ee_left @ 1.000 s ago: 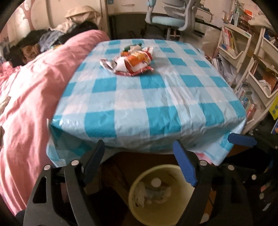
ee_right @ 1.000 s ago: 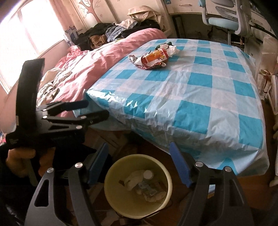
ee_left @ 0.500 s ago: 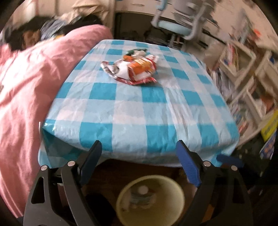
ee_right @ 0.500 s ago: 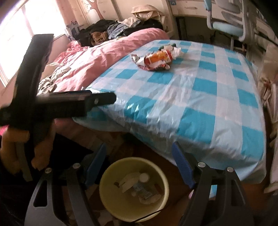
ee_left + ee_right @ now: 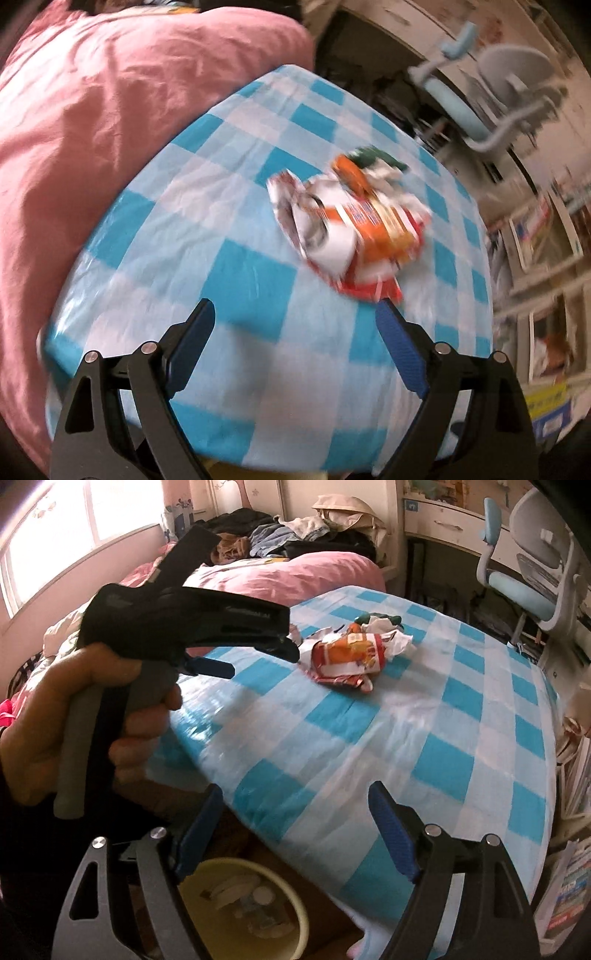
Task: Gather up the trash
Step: 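Move both open grippers back over the table, then grasp the orange snack wrapper with the left gripper while the right gripper grasps an orange peel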
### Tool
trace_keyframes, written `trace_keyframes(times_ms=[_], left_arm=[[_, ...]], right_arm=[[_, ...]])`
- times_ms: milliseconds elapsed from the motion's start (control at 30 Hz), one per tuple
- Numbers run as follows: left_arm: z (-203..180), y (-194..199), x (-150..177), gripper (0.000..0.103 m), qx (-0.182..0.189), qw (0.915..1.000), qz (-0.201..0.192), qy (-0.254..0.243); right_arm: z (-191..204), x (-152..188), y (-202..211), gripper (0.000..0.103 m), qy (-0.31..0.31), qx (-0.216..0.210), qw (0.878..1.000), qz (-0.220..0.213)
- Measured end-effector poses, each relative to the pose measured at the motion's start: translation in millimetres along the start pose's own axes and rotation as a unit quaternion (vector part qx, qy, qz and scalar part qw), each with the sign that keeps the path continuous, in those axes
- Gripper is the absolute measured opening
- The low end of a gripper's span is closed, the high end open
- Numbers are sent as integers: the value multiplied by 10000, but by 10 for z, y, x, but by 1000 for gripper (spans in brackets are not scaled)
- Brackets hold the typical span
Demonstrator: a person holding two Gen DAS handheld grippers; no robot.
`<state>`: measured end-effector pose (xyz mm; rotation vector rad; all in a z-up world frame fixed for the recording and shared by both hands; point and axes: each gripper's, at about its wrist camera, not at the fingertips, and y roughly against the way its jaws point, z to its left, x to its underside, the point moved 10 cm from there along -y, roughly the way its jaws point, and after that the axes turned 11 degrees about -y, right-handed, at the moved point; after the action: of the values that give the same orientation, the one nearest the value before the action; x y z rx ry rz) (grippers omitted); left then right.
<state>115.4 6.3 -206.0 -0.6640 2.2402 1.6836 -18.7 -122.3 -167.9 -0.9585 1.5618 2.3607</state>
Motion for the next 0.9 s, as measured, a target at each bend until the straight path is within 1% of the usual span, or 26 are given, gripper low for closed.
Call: trace_keyframes(times_ms=[167,233,333,400,433,467,533,600,633,667,700,733,767,833,900], left_arm=[[3,-292,-254,87,-112,9998,35,141],[-14,-362,-350,90,-228,9997,-22,103],[-60,-459,-449,89,-420,9991,-19,-33],[-70,-486,-506,65,-461,9989,-66,-73],[-72,-488,-517,44,-459,9989,-36,-128],[-67,-486,-530,32,-468,9987,-1,-193],[-61,-474,-545,24,-418,9985,97,-326],[-34,-414,-541,22,-386,9982,175,-425],[-27,-358,-549,22,-386,9974,229,-568],[-37,-293,-553,22,-366,9956,320,-796],[-40,-207,-566,22,-437,9926,352,-1080],[-23,-125,-583,22,-612,9889,307,-1321],[13,-20,-613,22,-909,9820,219,-1640],[91,70,-611,22,-1246,9707,221,-2041],[221,46,-580,22,-1501,9645,333,-2146]], right_arm=[[40,-155,-114,78,95,-84,9999,6],[39,-205,-171,78,185,-62,9998,34],[-1,-270,-260,78,194,-64,9997,103],[-18,-291,-280,77,161,-85,9997,132],[-18,-304,-282,78,172,-91,9997,128],[-13,-325,-272,78,213,-96,9997,99],[-24,-363,-252,77,254,-78,9996,28],[-71,-410,-242,78,176,-62,9998,-18],[-109,-439,-240,78,90,-45,9999,-35],[-143,-466,-238,78,4,-34,10000,-53],[-158,-485,-241,78,-38,-31,10000,-58],[-169,-498,-245,78,-79,-27,9999,-59],[-168,-502,-254,78,-81,-18,10000,-51],[-148,-499,-278,78,-40,-2,10000,-25],[-131,-505,-318,77,18,11,10000,6]])
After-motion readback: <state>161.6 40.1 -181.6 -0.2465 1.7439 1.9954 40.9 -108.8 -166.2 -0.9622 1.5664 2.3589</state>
